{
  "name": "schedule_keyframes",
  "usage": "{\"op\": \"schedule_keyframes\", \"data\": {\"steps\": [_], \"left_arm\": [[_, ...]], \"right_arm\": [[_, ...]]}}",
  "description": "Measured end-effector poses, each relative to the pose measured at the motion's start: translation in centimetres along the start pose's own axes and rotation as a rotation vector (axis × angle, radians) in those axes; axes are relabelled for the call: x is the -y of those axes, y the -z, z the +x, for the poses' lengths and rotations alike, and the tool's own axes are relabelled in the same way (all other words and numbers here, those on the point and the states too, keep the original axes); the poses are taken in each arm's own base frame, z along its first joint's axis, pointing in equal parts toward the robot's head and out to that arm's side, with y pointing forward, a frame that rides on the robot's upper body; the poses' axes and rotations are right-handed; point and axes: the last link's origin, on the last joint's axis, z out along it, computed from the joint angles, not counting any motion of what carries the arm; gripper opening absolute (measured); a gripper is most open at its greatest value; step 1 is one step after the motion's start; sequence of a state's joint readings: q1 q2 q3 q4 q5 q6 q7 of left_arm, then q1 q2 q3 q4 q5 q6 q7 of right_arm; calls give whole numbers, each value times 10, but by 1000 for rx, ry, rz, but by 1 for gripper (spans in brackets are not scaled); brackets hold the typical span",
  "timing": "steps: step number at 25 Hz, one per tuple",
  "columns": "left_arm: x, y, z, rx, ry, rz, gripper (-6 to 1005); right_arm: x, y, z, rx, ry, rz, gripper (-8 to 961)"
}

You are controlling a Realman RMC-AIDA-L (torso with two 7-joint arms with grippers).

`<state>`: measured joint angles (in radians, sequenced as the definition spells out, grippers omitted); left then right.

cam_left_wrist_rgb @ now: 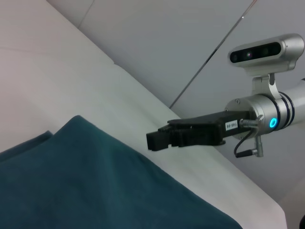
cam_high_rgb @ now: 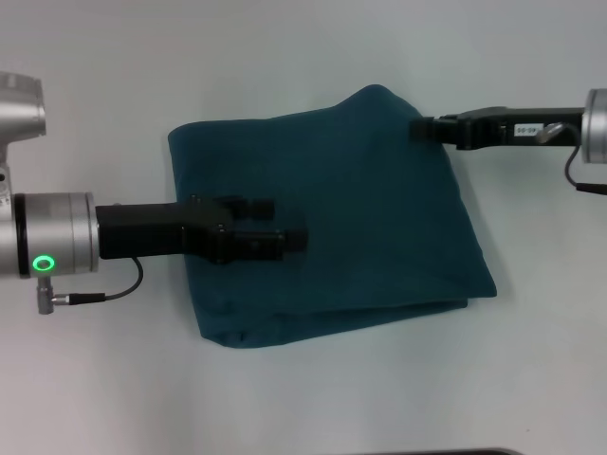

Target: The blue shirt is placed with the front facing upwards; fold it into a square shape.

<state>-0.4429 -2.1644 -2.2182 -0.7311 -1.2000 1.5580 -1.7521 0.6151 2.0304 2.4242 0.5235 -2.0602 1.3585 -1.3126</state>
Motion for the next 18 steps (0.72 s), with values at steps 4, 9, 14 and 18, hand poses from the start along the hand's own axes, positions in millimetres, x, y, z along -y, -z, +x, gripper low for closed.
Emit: {"op": "schedule_keyframes", "data": {"steps": [4,9,14,18], "left_arm": [[1,1,-2,-2,5,9,903],[1,1,-4,-2,5,10,903],[2,1,-5,-1,8,10,903],[2,1,-5,-1,8,10,903]], "right_arm": [[0,-11,4,-15,22,25,19],[0,-30,8,-35,55,76,23],[0,-38,14,-77,73,90,24],[2,-34,19,-82,54,90,24]]}}
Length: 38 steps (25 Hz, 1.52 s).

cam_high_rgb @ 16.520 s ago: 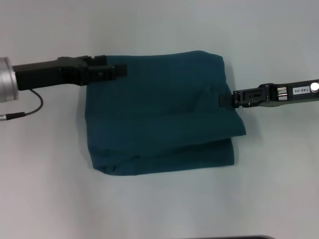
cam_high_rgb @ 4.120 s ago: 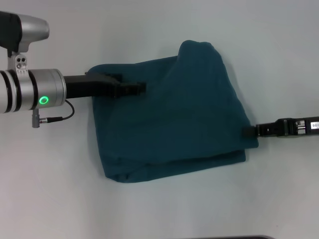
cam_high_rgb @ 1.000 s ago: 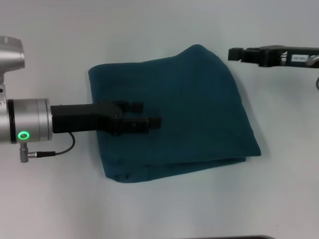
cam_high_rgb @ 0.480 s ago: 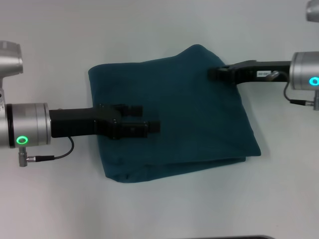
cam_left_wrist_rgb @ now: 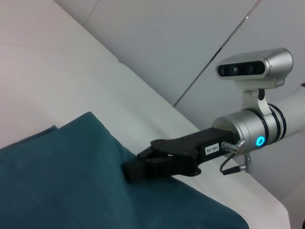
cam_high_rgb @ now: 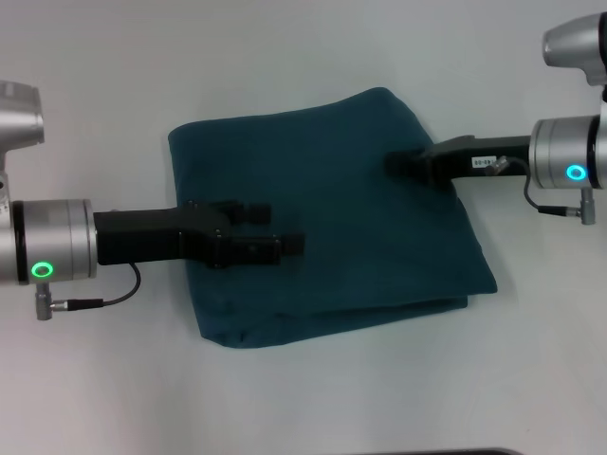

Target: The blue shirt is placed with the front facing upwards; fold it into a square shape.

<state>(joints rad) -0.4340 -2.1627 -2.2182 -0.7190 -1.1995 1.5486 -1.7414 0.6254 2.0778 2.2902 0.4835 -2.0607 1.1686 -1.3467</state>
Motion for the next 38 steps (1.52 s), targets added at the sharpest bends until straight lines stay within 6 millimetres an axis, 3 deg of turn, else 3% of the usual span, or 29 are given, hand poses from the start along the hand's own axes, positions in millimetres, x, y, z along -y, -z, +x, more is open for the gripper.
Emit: {"op": "schedule_keyframes", "data": {"steps": [10,18,26,32,38], "left_arm": [[0,0,0,-1,-2,4,904],[1,0,0,-1,-3,6,903],[0,0,0,0,-2,2,904],[0,-1,1,2,-4,-2,904],[1,-1,0,1,2,4,904]], "right_arm": [[6,16,15,-2,-37,-5,25],[1,27,-8,81,-4,-47,25],[-4,5,-34,91,53,-10,26],[-1,-16,-29,24,82,63,26],[5,-16,-22,19,67,104,27]]}}
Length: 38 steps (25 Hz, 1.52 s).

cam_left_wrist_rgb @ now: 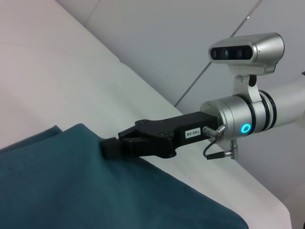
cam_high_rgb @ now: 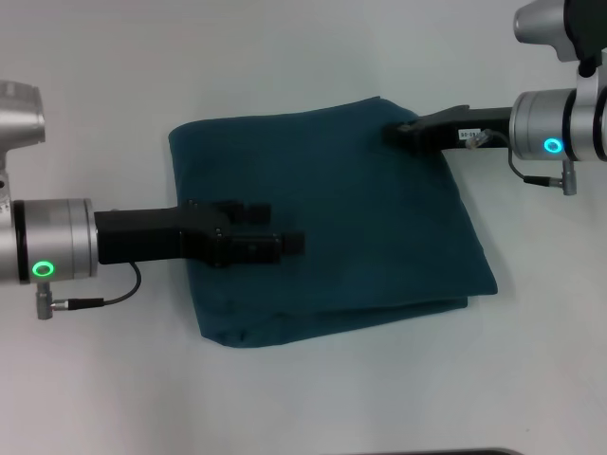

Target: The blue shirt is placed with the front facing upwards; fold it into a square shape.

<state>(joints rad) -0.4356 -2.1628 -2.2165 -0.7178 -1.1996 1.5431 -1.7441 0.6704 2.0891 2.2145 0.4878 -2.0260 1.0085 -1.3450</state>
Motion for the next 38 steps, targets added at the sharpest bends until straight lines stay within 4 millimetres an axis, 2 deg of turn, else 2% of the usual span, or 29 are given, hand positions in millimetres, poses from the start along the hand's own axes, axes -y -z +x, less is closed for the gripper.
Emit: {"op": "schedule_keyframes", "data": {"steps": [7,12,18,23,31,38], "left_arm": [[1,0,-2,-1,7,1,903],[-3,-1,-4,12,4,-22,903],[-9,-2,-13,38,7,-68,903],[-3,-5,-29,85,40,-29,904],[1,-6,-42,120,61,0,903],[-10,3,-45,127,39,-80,904]], "right_arm": [[-1,6,-3,30,-4,-21,27],[-11,18,-12,100,17,-114,28],[-11,31,-15,149,13,-144,28],[-10,33,-13,154,6,-146,29],[-10,36,-12,154,4,-153,29],[-9,38,-13,158,7,-150,30]]}}
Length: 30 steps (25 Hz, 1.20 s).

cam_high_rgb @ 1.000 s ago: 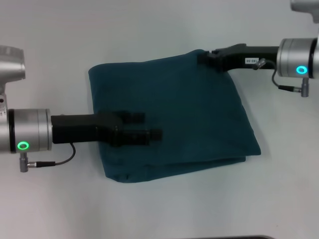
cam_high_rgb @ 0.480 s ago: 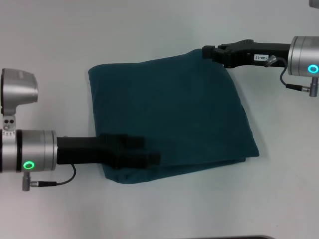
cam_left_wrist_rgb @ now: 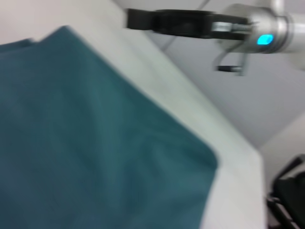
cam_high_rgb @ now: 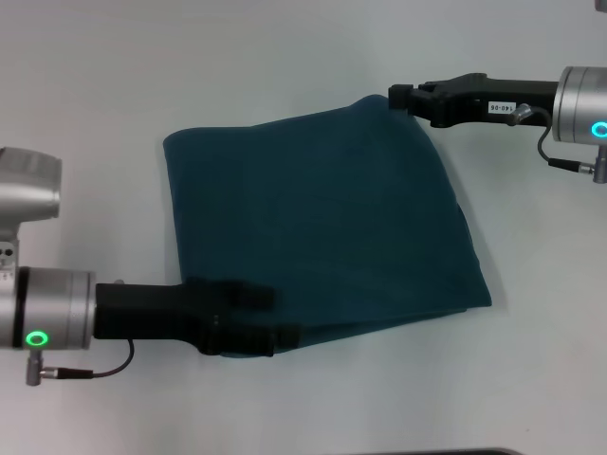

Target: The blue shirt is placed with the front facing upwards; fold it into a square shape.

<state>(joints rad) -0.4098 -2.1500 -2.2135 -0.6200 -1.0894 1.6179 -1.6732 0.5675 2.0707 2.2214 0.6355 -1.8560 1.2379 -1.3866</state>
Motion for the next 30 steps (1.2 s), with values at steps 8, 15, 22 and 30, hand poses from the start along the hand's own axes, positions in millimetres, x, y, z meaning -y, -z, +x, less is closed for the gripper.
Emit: {"op": "schedule_keyframes", "data": {"steps": [8,15,22,30], "left_arm": [[-10,8,18,-42,-67,-59,903],[-8,9,40,-183,-88,-48,904],[-9,20,48,-278,-97,-42,907],[-9,32,39,-323,-98,-25,912]], "right_arm": [[5,5,1,0,-3,17,30],[10,16,11,-5,-19,41,31],[12,34,22,-3,-33,40,31],[-3,71,37,49,5,-109,32]]}}
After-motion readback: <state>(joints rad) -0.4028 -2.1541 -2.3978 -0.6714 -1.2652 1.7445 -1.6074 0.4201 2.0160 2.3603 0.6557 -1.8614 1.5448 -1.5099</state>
